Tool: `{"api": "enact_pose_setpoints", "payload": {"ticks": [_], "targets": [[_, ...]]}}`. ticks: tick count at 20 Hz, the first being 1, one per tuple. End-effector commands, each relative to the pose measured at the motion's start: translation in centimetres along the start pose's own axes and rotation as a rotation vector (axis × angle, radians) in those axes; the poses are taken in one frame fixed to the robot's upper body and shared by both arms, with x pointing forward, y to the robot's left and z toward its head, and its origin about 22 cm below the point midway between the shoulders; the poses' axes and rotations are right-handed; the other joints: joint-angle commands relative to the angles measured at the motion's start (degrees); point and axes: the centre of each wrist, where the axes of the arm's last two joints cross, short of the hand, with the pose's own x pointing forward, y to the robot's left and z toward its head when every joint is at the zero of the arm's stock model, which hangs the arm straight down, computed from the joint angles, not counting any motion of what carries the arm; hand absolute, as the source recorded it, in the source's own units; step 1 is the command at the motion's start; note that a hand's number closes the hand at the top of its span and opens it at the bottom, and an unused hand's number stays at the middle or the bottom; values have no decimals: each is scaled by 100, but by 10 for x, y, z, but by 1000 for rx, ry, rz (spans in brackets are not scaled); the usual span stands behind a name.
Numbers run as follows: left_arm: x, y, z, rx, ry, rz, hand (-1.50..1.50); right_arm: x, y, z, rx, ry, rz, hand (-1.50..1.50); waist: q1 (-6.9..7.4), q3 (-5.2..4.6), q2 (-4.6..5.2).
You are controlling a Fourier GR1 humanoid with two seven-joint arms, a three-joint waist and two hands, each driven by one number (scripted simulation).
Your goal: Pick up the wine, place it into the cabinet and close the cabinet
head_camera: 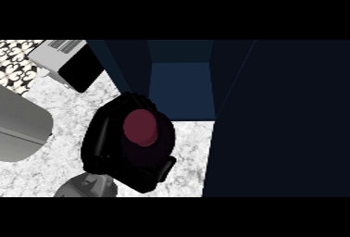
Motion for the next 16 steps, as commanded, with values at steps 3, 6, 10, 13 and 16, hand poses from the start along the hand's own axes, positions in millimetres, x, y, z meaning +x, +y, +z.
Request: {"api": "enact_pose_setpoints", "payload": {"ticks": [3, 6, 10, 13, 16], "targets": [[10, -36, -16, 18, -4, 2, 150, 24, -11, 30, 30, -41, -16, -150, -24, 1, -5], [-2, -43, -42, 29, -11, -31, 150, 20, -4, 9, 20, -49, -33, -150, -13, -2, 7], [-4, -48, -64, 70, -32, -58, 150, 19, 3, 10, 26, -47, -14, -150, -32, -3, 10], [-11, -63, -47, 62, -19, -57, 150, 22, -8, 29, 36, -37, -7, -150, -39, 0, 2], [-2, -72, -65, 77, -14, -89, 150, 17, -4, 15, 34, -30, -10, -150, -19, -1, 4]]}}
